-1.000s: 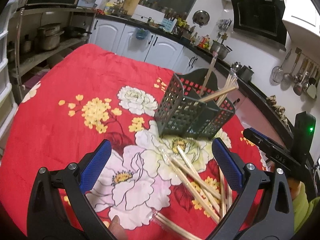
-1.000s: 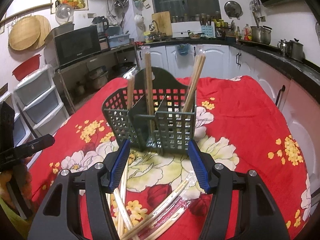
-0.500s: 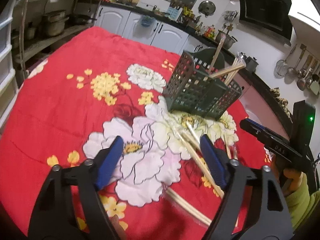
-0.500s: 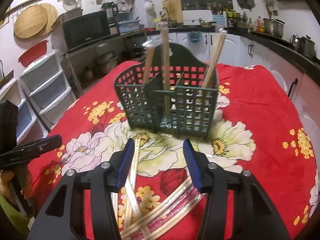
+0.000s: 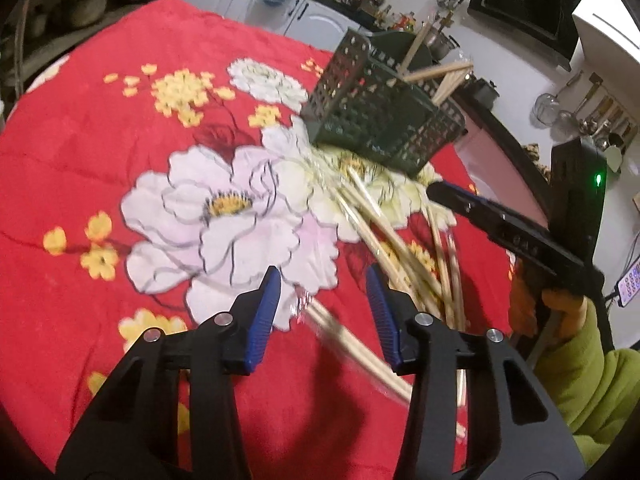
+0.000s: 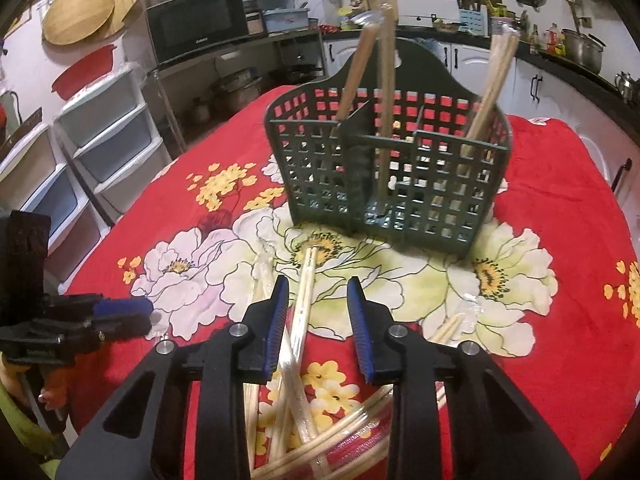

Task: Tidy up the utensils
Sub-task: 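Lower the left tool onto a wrapped chopstick and close it while the right tool closes on another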

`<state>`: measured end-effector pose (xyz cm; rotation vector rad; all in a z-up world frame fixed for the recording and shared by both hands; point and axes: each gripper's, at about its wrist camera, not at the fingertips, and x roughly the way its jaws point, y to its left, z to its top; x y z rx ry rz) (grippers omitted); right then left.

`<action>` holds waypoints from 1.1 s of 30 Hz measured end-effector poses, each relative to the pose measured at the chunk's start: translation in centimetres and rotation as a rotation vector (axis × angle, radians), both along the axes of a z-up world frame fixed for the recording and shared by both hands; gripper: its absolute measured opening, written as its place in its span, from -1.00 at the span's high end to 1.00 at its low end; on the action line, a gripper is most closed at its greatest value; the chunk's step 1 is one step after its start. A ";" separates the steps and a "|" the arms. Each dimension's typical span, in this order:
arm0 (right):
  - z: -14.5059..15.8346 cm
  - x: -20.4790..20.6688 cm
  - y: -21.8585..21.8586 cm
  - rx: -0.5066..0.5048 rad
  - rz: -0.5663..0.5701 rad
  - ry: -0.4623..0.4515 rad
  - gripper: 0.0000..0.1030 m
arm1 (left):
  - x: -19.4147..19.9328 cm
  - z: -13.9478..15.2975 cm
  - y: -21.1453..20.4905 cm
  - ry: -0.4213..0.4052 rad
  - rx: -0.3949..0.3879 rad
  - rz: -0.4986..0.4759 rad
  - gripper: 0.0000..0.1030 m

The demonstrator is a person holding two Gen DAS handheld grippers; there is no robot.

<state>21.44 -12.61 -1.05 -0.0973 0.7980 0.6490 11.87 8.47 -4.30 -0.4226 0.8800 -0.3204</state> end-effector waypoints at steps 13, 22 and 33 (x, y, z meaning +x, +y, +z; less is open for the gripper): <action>-0.7 1.3 2.5 -0.029 0.061 0.048 0.44 | 0.3 -2.0 -0.4 0.039 -0.015 0.006 0.29; -1.4 2.2 5.2 -0.053 0.131 0.107 0.44 | 0.6 -2.7 0.1 0.030 0.002 0.016 0.80; -2.5 3.7 7.3 -0.091 0.146 0.156 0.44 | 0.4 -2.7 0.6 0.011 -0.016 0.014 0.93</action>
